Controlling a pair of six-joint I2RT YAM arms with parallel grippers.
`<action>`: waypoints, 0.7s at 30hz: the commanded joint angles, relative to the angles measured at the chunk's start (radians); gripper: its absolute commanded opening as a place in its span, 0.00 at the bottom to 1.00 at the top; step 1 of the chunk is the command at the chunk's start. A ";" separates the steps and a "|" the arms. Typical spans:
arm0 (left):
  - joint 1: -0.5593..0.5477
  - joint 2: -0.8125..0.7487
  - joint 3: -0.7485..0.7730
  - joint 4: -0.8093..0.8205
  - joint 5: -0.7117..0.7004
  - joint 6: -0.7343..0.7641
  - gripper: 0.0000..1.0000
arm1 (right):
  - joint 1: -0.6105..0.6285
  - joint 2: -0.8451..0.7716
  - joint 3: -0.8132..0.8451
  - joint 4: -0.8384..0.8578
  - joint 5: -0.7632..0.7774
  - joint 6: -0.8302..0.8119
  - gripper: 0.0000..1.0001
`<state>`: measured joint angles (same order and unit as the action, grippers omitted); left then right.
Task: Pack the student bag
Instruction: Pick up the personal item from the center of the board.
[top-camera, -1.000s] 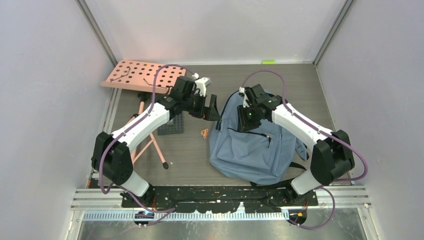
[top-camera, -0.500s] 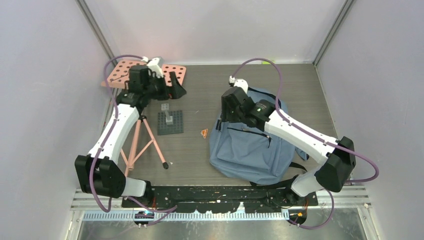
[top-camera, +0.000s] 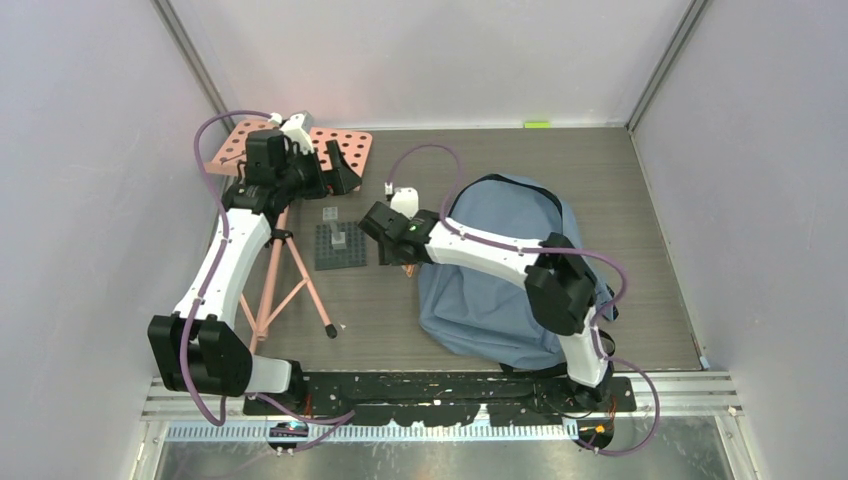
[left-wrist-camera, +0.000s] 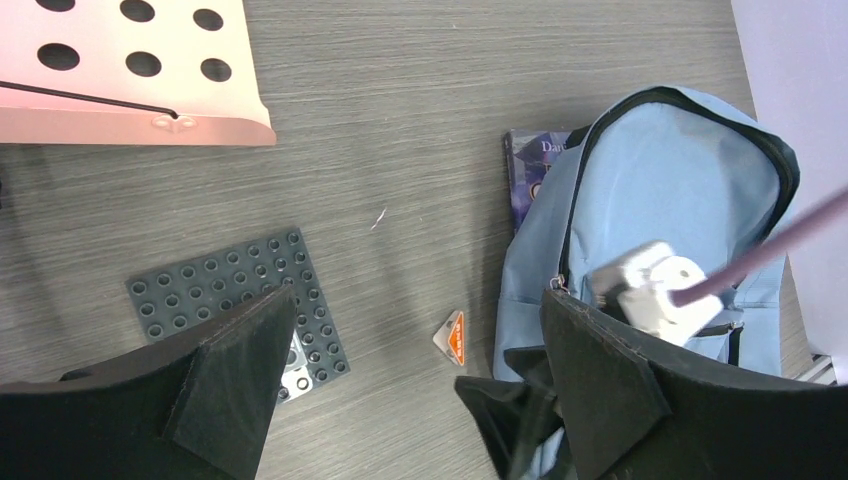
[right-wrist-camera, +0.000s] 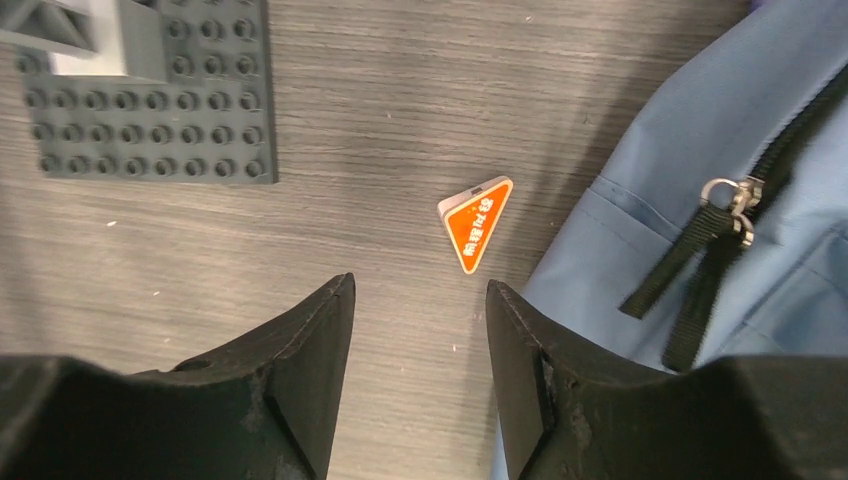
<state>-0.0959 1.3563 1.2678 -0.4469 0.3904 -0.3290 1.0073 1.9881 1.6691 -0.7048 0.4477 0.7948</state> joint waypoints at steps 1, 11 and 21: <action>0.002 -0.022 0.035 0.009 0.035 0.006 0.95 | -0.004 0.066 0.094 -0.063 0.046 0.056 0.58; 0.002 -0.033 0.029 0.024 0.060 -0.003 0.96 | -0.022 0.192 0.132 -0.073 0.033 0.065 0.60; 0.003 -0.024 0.024 0.035 0.079 -0.017 0.96 | -0.045 0.228 0.136 -0.059 -0.010 0.072 0.58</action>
<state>-0.0959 1.3563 1.2678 -0.4454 0.4442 -0.3370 0.9665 2.2063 1.7687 -0.7753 0.4408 0.8383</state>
